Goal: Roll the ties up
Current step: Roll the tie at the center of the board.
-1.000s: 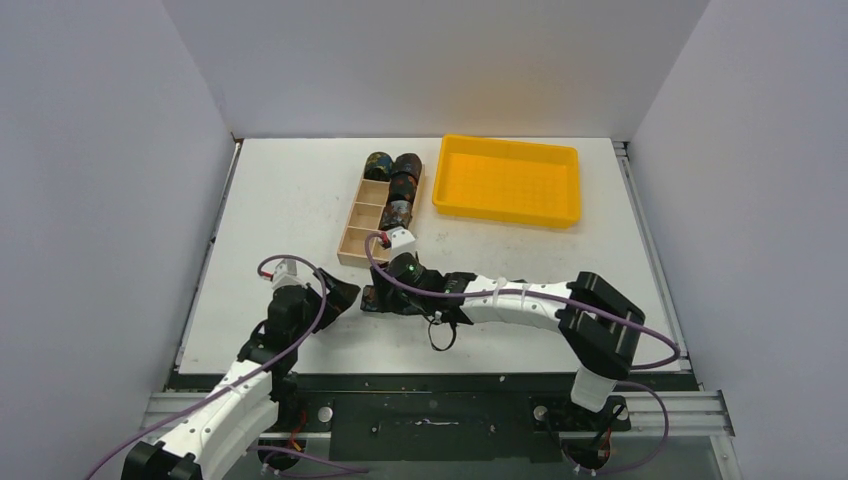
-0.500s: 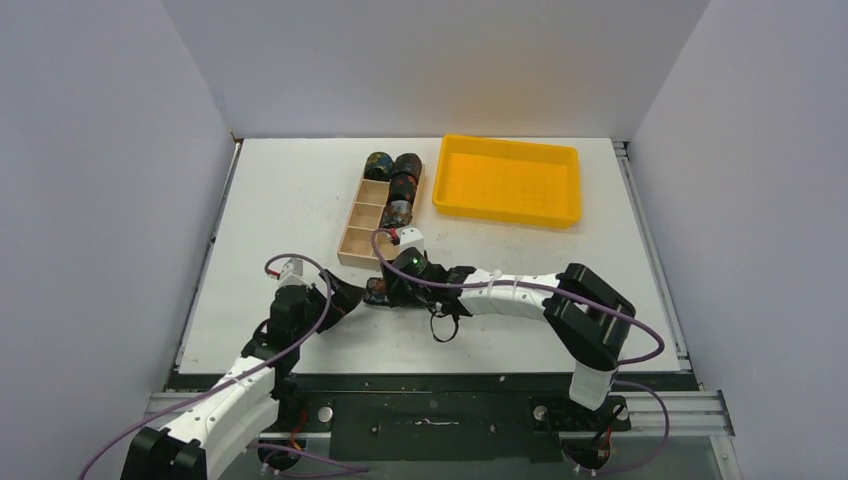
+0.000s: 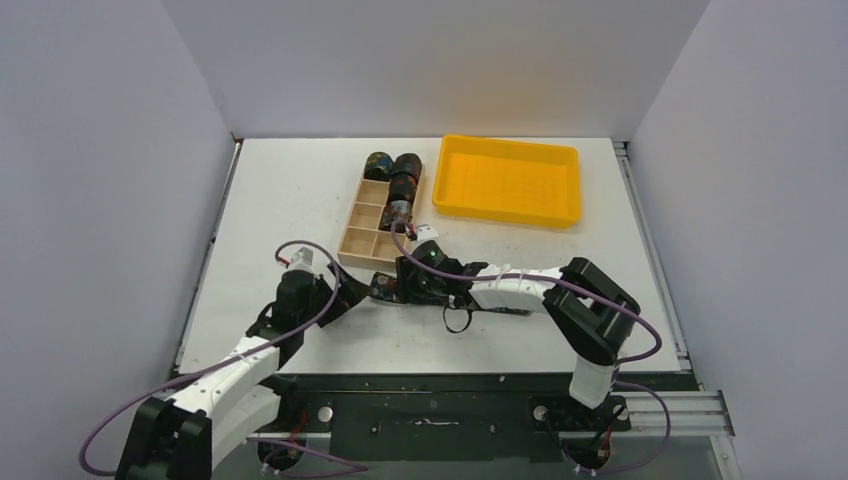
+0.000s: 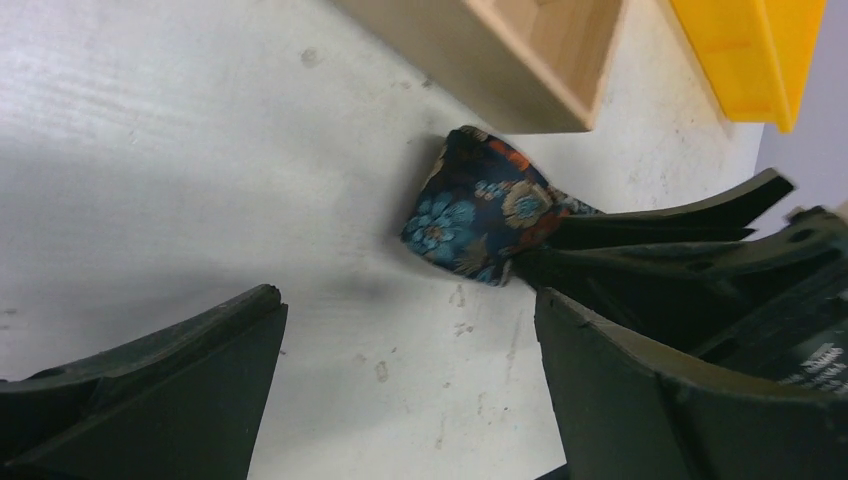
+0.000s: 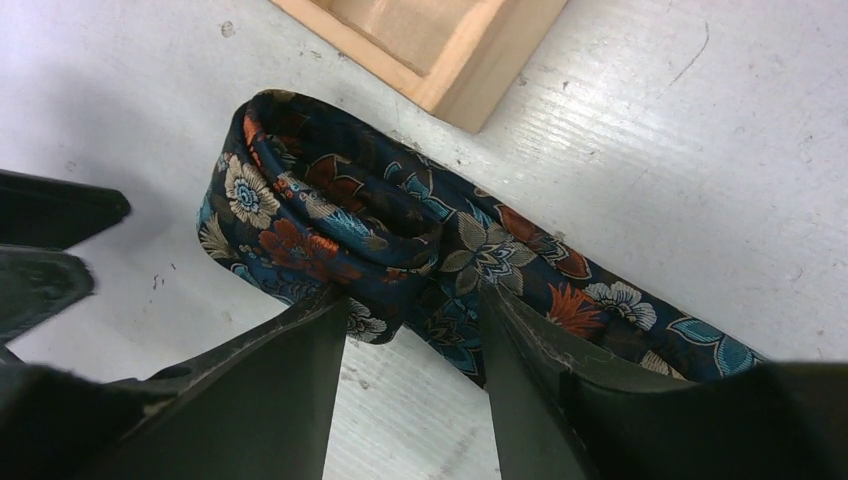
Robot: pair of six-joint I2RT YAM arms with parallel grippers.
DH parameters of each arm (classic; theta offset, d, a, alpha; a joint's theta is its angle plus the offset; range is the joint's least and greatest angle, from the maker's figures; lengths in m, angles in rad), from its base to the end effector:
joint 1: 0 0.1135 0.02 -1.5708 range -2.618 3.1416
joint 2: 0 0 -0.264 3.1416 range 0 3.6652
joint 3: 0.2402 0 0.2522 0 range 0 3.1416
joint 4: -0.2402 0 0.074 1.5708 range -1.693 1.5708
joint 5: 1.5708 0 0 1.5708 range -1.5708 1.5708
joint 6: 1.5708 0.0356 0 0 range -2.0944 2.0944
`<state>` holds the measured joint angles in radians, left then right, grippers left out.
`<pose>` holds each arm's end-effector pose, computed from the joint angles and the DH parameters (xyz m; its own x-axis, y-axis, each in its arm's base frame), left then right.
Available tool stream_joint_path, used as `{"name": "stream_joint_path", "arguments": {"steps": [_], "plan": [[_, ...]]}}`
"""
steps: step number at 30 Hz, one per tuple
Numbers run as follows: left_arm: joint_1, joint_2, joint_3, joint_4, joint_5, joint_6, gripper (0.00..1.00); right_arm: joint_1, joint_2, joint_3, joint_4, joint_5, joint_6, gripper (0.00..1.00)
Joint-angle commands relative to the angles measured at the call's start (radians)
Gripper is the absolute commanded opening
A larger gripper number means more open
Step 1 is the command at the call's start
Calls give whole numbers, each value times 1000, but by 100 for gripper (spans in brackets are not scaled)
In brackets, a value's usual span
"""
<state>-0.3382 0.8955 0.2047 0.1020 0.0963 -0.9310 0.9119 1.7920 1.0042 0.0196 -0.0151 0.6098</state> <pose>0.1621 -0.0606 0.1489 -0.6382 -0.6220 -0.4537 -0.1781 0.6926 -0.6990 0.2274 0.2945 0.1636 -0.8053 -0.1047 -0.5835 -0.4099 0.8094 0.4205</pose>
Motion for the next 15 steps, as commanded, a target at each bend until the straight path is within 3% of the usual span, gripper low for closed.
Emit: {"name": "stream_joint_path", "arguments": {"steps": [1,8,15], "plan": [[5,38,243,-217,33,151,94,-20,-1,-33,88,-42,22,50],[10,227,546,-498,207,487,93,-49,-21,-84,156,-84,45,51],[36,378,615,-516,373,708,87,-59,-45,-89,185,-117,55,54]]}}
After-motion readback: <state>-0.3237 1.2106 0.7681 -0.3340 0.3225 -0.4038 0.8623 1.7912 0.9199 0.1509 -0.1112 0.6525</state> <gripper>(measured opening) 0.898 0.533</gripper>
